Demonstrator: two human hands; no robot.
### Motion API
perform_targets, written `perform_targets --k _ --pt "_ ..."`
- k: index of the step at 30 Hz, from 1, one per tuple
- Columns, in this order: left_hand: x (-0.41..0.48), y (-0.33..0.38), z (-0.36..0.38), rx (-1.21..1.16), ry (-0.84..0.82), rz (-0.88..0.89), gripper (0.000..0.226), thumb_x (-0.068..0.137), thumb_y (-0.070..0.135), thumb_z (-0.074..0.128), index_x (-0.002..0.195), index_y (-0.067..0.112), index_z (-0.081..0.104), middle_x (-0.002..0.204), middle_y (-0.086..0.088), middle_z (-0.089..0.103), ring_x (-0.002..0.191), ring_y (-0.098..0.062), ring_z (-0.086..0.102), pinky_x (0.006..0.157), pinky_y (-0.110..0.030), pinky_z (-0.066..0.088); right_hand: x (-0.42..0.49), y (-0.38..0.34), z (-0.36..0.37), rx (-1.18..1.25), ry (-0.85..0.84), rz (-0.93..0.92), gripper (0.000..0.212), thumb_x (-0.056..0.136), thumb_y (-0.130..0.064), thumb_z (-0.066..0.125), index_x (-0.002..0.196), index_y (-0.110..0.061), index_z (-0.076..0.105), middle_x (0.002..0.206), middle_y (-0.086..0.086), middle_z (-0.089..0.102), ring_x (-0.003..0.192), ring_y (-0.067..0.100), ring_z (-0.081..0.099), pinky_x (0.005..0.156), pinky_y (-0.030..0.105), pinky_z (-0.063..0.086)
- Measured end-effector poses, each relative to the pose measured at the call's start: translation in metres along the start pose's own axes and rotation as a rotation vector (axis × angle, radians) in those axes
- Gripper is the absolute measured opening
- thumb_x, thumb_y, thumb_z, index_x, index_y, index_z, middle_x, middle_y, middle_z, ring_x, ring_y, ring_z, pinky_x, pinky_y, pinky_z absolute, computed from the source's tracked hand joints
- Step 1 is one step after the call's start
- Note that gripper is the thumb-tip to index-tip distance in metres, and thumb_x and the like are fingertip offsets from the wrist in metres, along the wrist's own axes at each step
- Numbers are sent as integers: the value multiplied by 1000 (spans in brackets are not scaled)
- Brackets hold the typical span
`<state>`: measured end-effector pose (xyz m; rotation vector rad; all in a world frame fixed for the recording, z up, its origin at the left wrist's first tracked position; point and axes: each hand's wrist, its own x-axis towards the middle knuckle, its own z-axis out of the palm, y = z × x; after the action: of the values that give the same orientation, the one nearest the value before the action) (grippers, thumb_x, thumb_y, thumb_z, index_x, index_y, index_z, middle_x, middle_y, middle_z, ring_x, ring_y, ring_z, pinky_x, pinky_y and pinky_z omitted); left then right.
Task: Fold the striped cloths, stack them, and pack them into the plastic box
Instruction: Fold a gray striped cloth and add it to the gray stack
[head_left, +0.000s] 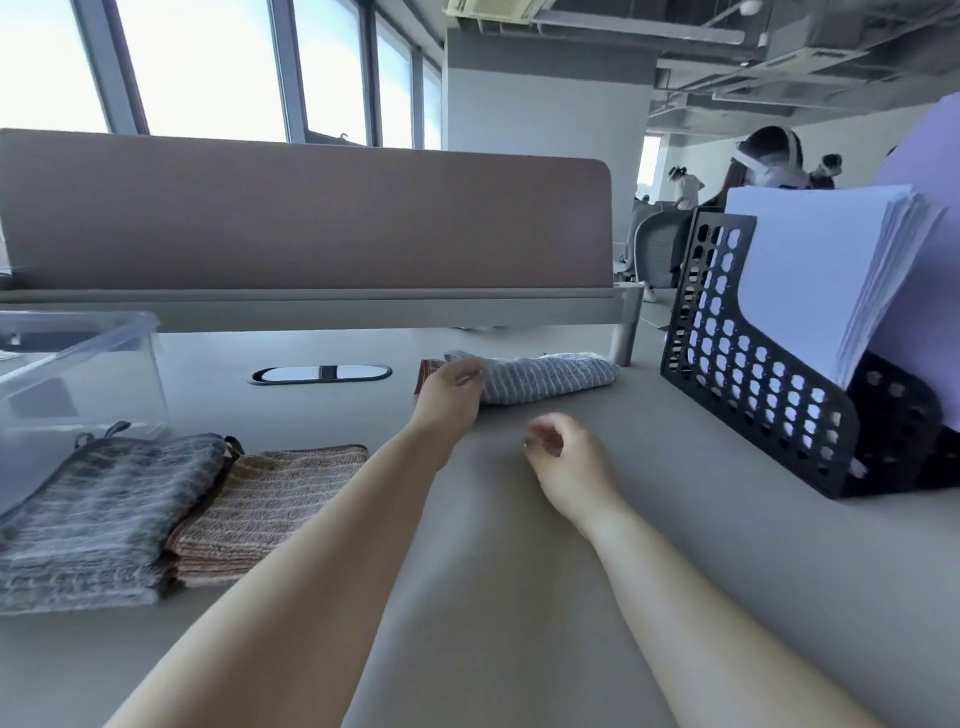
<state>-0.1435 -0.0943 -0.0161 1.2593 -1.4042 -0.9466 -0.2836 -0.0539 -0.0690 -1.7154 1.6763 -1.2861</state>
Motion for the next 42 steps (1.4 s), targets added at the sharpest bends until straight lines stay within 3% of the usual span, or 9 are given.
perform_targets --k 4,7,12,17,22,27,33,37,42 --pt "-43 23 -9 -137 -112 117 41 88 -15 32 98 6 66 80 -4 63 59 -2 62 56 -10 49 -3 -14 -2 25 40 -147 61 80 -38 71 133 -22 45 131 -4 49 121 11 45 102 27 37" --pt "-63 18 -16 -56 -189 231 44 77 -20 30 89 15 54 83 2 67 71 0 66 73 -22 52 -2 -24 4 -28 97 -146 47 77 -47 66 115 -21 55 115 0 59 107 21 57 91 38 47" --pt "-81 -5 -26 899 -121 316 38 86 32 54 121 23 41 123 -4 58 115 -30 53 95 -40 41 -7 -39 -2 121 162 -52 14 93 -18 52 95 -7 61 91 8 64 86 24 58 75 32 43" --pt "-86 -18 -24 1153 -144 323 43 94 27 42 134 43 36 128 -4 50 114 -33 52 84 -38 43 -12 -57 -20 561 185 71 16 93 -19 48 79 -24 56 89 8 57 86 22 53 78 36 42" --pt "-82 -4 -25 976 47 89 42 90 7 38 130 21 43 120 -13 39 95 -41 59 67 -38 40 -22 -73 -58 889 298 90 17 100 -23 43 88 -28 54 90 -4 63 91 18 61 86 41 49" --pt "-87 6 -22 834 -45 5 46 93 26 32 136 14 40 148 -15 24 130 -42 32 108 -47 30 -29 -75 -71 871 163 64 13 98 -26 47 102 -24 59 92 -4 66 93 15 62 81 33 48" --pt "-114 48 -24 -433 -226 -271 64 83 69 39 65 13 64 83 -18 64 79 -27 60 80 -37 46 -57 -81 -48 173 -414 -274 29 74 -21 74 100 -24 63 108 2 67 97 10 63 92 33 49" --pt "-115 29 -34 -306 -187 -265 38 86 25 67 119 8 59 103 -16 66 94 -29 66 89 -44 53 -66 -79 -38 -43 -677 -304 52 72 -27 80 115 -35 53 128 -6 54 116 4 53 100 17 40" --pt "-120 8 -51 -94 -349 -212 40 83 13 70 120 10 56 109 -9 65 85 -18 65 75 -29 54 -67 -69 -49 41 -759 -206 27 79 -27 69 105 -21 68 118 -11 59 105 -4 56 99 19 39"
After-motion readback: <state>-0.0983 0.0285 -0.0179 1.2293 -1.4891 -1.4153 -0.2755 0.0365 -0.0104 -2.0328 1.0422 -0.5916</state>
